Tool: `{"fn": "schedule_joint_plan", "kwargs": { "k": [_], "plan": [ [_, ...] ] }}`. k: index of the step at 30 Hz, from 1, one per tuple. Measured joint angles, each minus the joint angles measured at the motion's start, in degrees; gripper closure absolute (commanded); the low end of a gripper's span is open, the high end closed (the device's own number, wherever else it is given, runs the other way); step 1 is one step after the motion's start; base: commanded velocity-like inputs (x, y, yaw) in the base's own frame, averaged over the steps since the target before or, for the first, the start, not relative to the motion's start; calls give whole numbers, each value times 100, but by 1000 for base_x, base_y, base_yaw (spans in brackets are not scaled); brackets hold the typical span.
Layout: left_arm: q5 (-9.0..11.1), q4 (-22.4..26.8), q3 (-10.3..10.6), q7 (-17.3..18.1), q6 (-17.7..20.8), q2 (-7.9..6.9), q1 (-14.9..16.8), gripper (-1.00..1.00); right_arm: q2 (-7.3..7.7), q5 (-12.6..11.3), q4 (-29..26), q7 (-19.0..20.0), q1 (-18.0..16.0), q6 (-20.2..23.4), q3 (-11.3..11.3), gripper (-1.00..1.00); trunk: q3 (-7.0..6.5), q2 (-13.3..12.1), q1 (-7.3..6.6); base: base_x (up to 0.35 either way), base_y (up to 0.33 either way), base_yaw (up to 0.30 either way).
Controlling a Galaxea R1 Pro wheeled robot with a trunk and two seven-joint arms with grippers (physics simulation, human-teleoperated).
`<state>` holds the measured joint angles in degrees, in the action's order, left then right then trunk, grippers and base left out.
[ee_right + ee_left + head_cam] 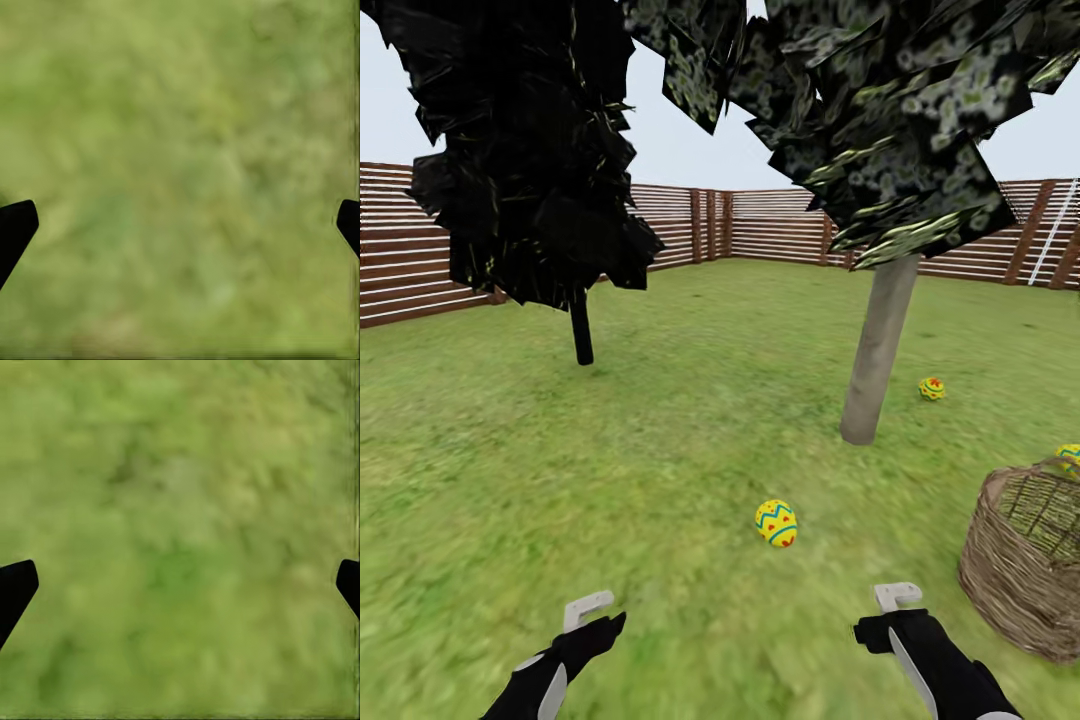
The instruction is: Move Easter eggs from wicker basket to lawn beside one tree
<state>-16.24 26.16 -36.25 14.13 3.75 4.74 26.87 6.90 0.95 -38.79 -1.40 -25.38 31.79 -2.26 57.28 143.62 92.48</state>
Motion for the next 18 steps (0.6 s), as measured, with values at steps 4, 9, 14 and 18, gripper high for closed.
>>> {"fn": "schedule_joint_plan", "kwargs": {
  "k": [4, 9, 14, 18],
  "plan": [
    [0, -2, 0, 6, 1, 1, 0, -100, 0, -14, 0, 5, 0, 0, 1, -100, -89, -5, -10, -208, -282, -155],
    [0, -7, 0, 8, 1, 1, 0, -100, 6, -29, 0, 19, 0, 1, 6, -100, -209, -12, -23, -199, -282, -273],
    [0, -31, 0, 9, -1, 1, 0, -100, 1, -20, 0, 15, 0, 1, -3, -100, -328, -19, -36, -193, -282, -168],
    [0, -34, 0, 9, 0, 1, 0, -100, -4, -5, 0, 8, 1, 0, -5, -100, -418, -24, -47, -191, -282, -23]
  ]
}}
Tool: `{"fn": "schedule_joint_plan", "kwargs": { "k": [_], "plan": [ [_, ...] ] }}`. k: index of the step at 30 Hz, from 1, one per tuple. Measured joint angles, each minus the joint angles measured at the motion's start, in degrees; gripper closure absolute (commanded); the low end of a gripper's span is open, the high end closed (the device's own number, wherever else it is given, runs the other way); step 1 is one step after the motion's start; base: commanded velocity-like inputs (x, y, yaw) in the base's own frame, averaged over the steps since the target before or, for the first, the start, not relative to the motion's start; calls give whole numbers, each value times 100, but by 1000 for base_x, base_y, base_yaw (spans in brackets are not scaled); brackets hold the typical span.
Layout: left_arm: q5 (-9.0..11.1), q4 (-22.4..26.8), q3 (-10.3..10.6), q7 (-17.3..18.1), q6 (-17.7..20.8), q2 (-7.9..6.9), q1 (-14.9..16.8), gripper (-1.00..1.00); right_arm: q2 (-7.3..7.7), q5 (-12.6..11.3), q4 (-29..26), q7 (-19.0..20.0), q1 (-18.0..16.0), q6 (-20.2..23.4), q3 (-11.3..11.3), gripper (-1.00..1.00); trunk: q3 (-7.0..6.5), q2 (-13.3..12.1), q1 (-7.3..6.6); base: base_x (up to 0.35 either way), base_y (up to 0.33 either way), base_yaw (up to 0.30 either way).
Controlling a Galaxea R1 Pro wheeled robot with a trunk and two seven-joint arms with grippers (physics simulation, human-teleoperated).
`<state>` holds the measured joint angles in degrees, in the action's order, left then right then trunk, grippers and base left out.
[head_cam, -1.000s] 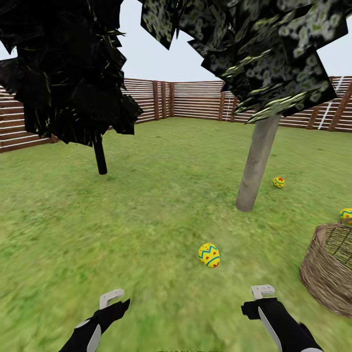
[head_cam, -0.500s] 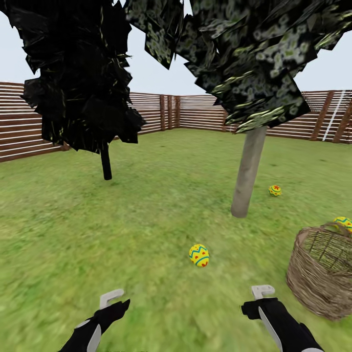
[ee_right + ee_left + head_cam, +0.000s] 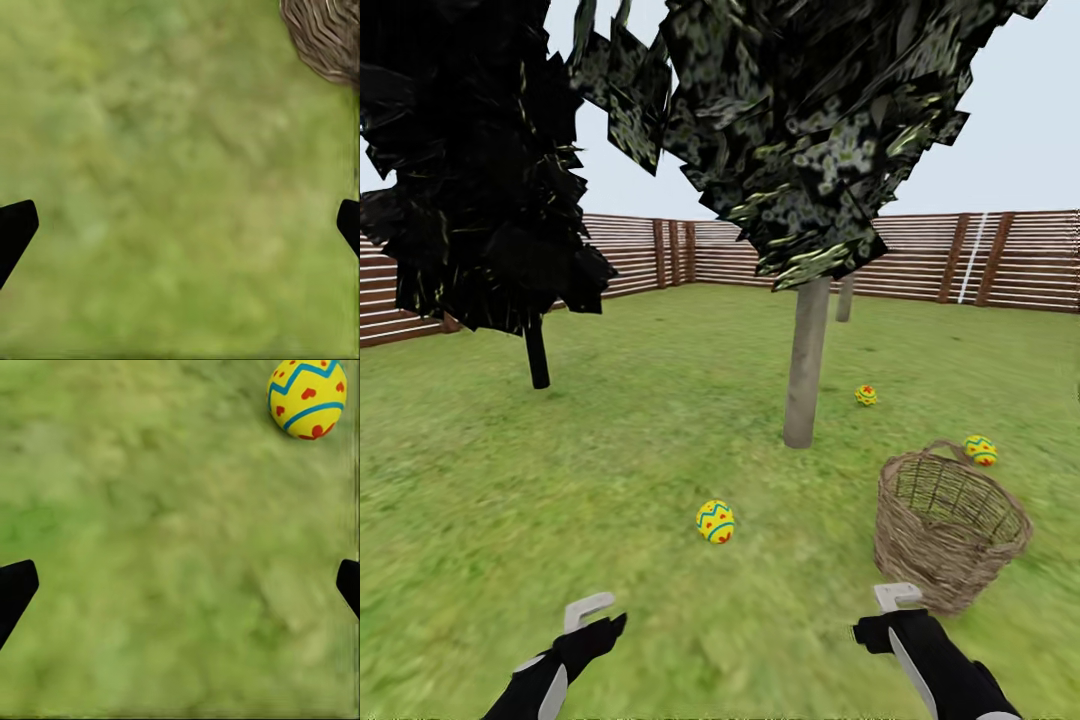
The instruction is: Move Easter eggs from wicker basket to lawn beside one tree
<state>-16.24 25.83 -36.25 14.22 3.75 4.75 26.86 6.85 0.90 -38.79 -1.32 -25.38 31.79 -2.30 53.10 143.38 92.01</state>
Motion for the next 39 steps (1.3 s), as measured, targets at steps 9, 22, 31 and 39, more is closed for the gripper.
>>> {"fn": "schedule_joint_plan", "kwargs": {
  "k": [9, 22, 31, 39],
  "plan": [
    [30, 10, -9, 33, -14, -15, 0, -100, -10, 27, 2, -11, 1, -4, -8, -100, -200, -12, -25, -87, -141, -2],
    [41, 10, -18, 29, -17, -17, 0, -100, -14, 31, 8, -19, -1, -10, -8, -100, -446, -416, -252, -1, -2, 0],
    [35, 10, -9, 32, -17, -17, 0, -100, -14, 23, 11, -20, -1, -13, -8, -100, -608, -777, -449, 0, 0, 0],
    [34, 10, -10, 35, -17, -17, 0, -100, -16, 24, 11, -15, 1, -13, -8, -100, -752, -1098, -625, 0, 0, 0]
  ]
}}
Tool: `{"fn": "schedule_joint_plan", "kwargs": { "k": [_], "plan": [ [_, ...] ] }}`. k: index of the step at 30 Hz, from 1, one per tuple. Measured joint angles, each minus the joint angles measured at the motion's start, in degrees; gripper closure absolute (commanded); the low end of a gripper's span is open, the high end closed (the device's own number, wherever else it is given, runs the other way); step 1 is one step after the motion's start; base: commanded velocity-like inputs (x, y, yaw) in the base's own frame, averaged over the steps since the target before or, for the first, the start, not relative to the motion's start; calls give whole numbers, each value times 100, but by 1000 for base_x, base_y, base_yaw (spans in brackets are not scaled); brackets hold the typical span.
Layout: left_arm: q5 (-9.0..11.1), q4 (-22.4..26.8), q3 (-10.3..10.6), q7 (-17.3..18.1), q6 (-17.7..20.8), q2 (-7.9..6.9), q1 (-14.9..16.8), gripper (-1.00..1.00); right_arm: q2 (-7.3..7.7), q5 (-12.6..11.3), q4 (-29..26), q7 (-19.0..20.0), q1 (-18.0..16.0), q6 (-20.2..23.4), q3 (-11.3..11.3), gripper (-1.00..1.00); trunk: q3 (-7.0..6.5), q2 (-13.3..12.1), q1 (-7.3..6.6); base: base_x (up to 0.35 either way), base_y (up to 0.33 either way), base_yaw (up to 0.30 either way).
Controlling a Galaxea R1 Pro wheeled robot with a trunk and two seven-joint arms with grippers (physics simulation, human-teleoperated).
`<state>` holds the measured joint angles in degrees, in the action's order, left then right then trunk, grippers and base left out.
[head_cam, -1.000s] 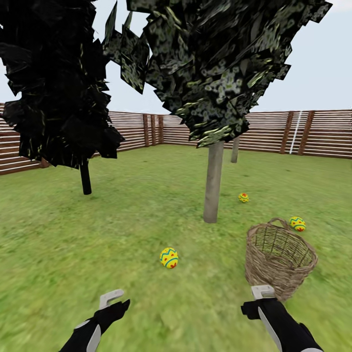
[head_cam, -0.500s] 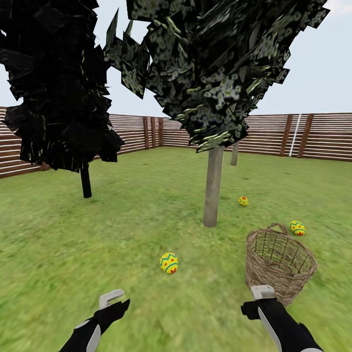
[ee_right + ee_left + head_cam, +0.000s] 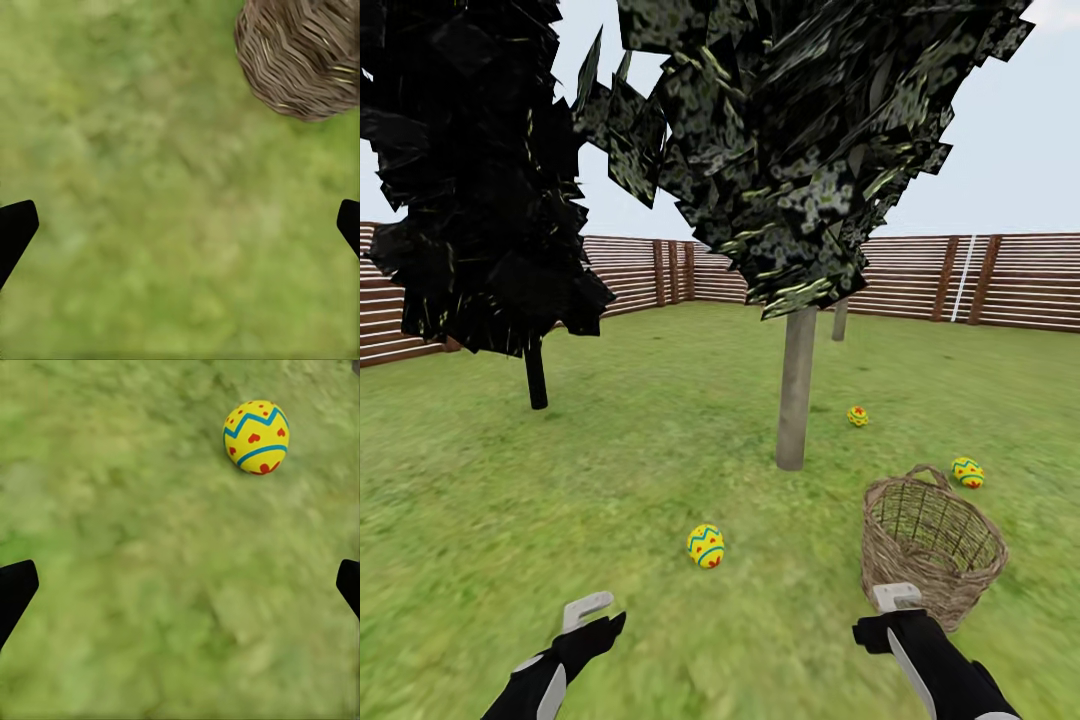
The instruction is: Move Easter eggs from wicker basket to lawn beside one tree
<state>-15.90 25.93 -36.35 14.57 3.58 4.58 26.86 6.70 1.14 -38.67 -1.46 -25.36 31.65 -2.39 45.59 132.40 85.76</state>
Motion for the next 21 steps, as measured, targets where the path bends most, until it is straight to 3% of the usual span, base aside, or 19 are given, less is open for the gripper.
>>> {"fn": "schedule_joint_plan", "kwargs": {
  "k": [21],
  "plan": [
    [-10, -7, 1, 11, 8, 2, 0, -100, -22, -8, -6, 10, -1, 8, 18, -100, -377, -842, -461, 0, 0, 0]
  ]
}}
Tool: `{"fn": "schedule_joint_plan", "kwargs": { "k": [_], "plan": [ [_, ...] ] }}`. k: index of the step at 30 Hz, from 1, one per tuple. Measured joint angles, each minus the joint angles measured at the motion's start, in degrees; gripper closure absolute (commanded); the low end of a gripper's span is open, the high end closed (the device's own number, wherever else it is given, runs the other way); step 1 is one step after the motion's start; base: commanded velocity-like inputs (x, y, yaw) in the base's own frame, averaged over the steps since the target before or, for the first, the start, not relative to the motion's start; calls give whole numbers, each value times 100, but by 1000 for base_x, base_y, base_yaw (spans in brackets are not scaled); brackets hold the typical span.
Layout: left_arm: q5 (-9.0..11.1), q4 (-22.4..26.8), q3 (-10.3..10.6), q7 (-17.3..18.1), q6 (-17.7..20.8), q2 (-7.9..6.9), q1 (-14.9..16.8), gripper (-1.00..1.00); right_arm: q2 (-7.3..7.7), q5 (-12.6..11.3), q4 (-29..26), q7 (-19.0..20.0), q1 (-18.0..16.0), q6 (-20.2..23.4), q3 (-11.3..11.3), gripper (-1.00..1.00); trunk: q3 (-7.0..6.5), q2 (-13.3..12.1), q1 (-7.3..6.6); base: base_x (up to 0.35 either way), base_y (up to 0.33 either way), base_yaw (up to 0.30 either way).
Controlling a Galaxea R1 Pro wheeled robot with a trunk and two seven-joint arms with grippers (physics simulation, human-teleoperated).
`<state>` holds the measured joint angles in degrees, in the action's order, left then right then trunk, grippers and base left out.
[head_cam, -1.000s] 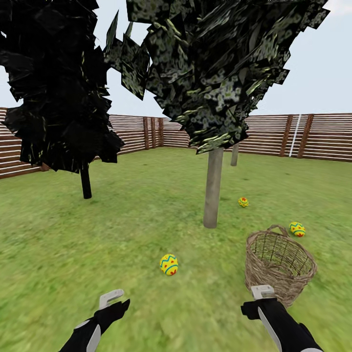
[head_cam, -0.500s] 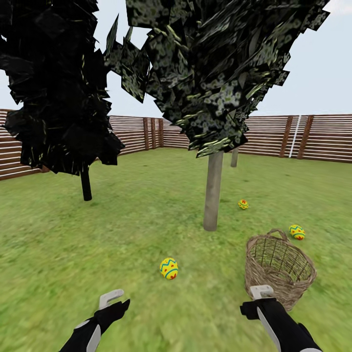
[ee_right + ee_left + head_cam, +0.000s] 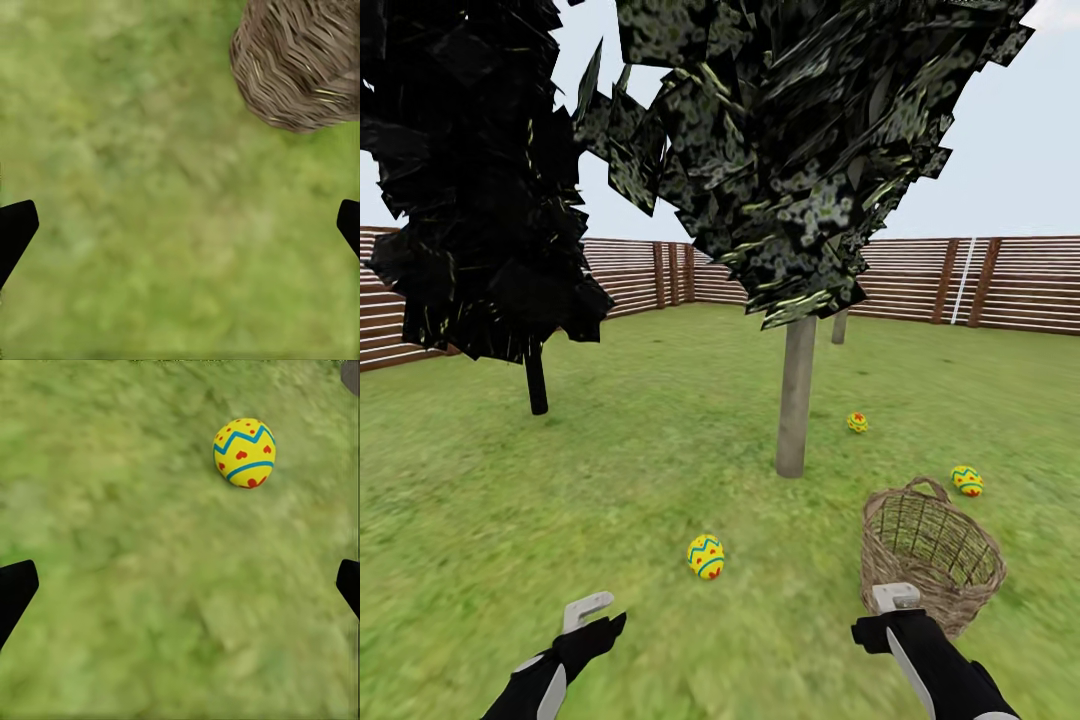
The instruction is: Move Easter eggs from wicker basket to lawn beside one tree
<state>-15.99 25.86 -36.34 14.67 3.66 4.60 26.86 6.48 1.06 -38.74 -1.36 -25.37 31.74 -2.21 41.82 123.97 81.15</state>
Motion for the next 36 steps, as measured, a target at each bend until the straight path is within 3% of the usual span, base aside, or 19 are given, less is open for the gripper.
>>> {"fn": "schedule_joint_plan", "kwargs": {
  "k": [36],
  "plan": [
    [-4, -54, 0, 8, 4, 7, 0, -100, -12, -2, 33, 16, -1, -8, -10, -100, -646, -1444, -791, 0, 0, 0]
  ]
}}
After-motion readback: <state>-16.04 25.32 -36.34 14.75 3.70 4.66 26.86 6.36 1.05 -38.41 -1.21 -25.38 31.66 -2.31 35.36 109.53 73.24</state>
